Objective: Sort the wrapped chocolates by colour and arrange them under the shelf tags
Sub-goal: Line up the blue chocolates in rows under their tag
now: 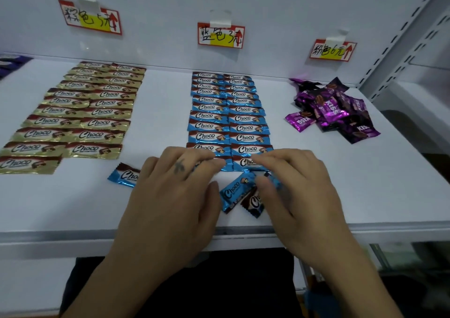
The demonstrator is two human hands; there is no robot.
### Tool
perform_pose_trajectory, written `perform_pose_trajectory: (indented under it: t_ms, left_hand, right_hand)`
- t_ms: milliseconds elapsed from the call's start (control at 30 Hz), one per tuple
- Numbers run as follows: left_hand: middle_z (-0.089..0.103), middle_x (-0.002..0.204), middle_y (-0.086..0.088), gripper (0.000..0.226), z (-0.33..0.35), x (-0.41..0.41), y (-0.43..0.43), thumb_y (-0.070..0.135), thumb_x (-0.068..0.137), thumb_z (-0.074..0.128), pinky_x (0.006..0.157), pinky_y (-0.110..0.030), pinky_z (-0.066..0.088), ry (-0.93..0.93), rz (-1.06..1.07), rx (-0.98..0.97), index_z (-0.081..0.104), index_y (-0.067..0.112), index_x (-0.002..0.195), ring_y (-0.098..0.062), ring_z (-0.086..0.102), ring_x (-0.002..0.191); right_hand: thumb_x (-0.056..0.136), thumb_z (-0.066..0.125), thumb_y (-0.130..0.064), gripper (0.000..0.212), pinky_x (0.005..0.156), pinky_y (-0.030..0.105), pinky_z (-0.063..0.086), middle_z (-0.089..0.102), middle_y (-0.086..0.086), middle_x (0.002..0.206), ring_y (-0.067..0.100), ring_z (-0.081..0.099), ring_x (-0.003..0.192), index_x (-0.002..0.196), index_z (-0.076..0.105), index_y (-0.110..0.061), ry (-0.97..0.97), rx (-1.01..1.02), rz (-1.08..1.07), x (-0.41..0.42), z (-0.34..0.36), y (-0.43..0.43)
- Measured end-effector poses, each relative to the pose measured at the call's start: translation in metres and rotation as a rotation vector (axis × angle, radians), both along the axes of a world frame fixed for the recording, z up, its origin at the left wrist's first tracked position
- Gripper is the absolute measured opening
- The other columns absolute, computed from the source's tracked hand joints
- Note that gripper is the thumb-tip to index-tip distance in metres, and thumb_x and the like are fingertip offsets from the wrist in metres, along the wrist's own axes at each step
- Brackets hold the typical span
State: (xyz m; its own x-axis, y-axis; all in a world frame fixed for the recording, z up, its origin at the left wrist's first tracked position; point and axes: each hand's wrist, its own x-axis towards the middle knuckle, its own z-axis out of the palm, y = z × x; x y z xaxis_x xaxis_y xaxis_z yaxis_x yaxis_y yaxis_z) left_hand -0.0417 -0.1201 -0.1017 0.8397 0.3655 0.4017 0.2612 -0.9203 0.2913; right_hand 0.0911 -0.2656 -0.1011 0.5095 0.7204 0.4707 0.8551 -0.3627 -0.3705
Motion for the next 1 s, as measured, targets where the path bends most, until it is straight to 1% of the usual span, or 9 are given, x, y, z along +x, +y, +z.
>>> perform_pose_trajectory:
  t_ms: [133,367,533,633,700,767,833,900,1000]
  left_hand:
    - [0.066,0.112,0.007,0.037,0.006,0.002,-0.007,0.041,0.087,0.042,0.078,-0.032,0.038,-0.023,-0.085,0.000,0.064,0.025,0.112,-0.013,0.049,0.105]
    - [0.066,0.102,0.007,0.036,0.003,0.006,-0.021,0.043,0.088,0.042,0.073,-0.031,0.044,0.020,-0.178,0.028,0.064,0.023,0.108,-0.016,0.059,0.093]
    - [0.068,0.095,0.007,0.035,0.011,-0.002,-0.016,0.041,0.087,0.041,0.064,-0.032,0.050,0.106,-0.214,0.044,0.070,0.026,0.099,-0.016,0.063,0.085]
    - [0.069,0.083,0.007,0.022,0.016,-0.004,-0.011,0.040,0.073,0.073,0.051,-0.026,0.052,0.149,-0.257,0.111,0.073,0.026,0.090,-0.013,0.066,0.071]
    - [0.070,0.082,0.006,0.054,0.022,-0.002,-0.012,0.036,0.047,0.093,0.048,-0.024,0.052,0.256,-0.267,0.077,0.072,0.024,0.095,-0.012,0.066,0.069]
    - [0.066,0.110,0.007,0.068,0.036,0.001,-0.016,0.039,0.062,0.087,0.070,-0.028,0.055,0.344,-0.224,0.063,0.058,0.028,0.123,-0.010,0.063,0.096]
    - [0.041,0.142,0.016,0.062,0.037,0.003,-0.016,0.035,0.091,0.061,0.099,-0.021,0.038,0.279,-0.168,-0.004,0.026,0.041,0.142,-0.004,0.039,0.127]
    - [0.033,0.146,0.019,0.056,0.039,0.005,-0.015,0.026,0.098,0.052,0.104,-0.017,0.031,0.338,-0.114,-0.077,0.022,0.045,0.141,-0.001,0.031,0.133]
    - [0.041,0.141,0.020,0.045,0.037,0.001,-0.013,0.023,0.098,0.050,0.101,-0.011,0.031,0.231,-0.060,-0.096,0.034,0.040,0.137,0.000,0.036,0.129]
  right_hand:
    - [0.094,0.042,-0.040,0.035,0.080,0.025,0.043,0.059,-0.012,0.111,0.001,0.046,0.103,0.117,0.063,-0.023,0.013,0.050,-0.065,0.007,0.005,-0.016]
    - [0.090,0.047,-0.049,0.037,0.085,0.029,0.042,0.065,-0.014,0.111,0.009,0.054,0.105,0.114,0.066,-0.028,-0.094,-0.086,0.045,-0.014,0.004,-0.024]
    - [0.088,0.045,-0.059,0.045,0.084,0.030,0.042,0.064,-0.013,0.109,0.008,0.050,0.105,0.113,0.067,-0.029,-0.109,-0.145,0.032,-0.013,0.002,-0.033]
    - [0.089,0.047,-0.054,0.041,0.083,0.026,0.040,0.063,-0.013,0.108,0.009,0.050,0.104,0.114,0.067,-0.028,-0.096,-0.137,0.058,-0.011,0.001,-0.034]
    - [0.089,0.046,-0.051,0.038,0.080,0.025,0.041,0.062,-0.014,0.107,0.009,0.049,0.103,0.113,0.066,-0.029,-0.074,-0.126,0.064,-0.009,-0.001,-0.035]
    - [0.089,0.046,-0.049,0.037,0.077,0.025,0.042,0.061,-0.013,0.103,0.008,0.048,0.100,0.111,0.067,-0.029,-0.078,-0.121,0.053,-0.007,0.000,-0.033]
    - [0.087,0.050,-0.049,0.035,0.073,0.026,0.042,0.060,-0.011,0.097,0.008,0.045,0.095,0.109,0.069,-0.029,-0.107,-0.137,0.037,-0.003,0.003,-0.028]
    - [0.085,0.055,-0.046,0.032,0.072,0.026,0.043,0.059,-0.012,0.095,0.009,0.044,0.093,0.108,0.070,-0.029,-0.097,-0.146,0.043,0.000,0.005,-0.024]
    - [0.083,0.056,-0.044,0.031,0.073,0.024,0.042,0.057,-0.015,0.098,0.007,0.044,0.097,0.107,0.070,-0.030,-0.013,-0.123,0.065,0.001,0.006,-0.021]
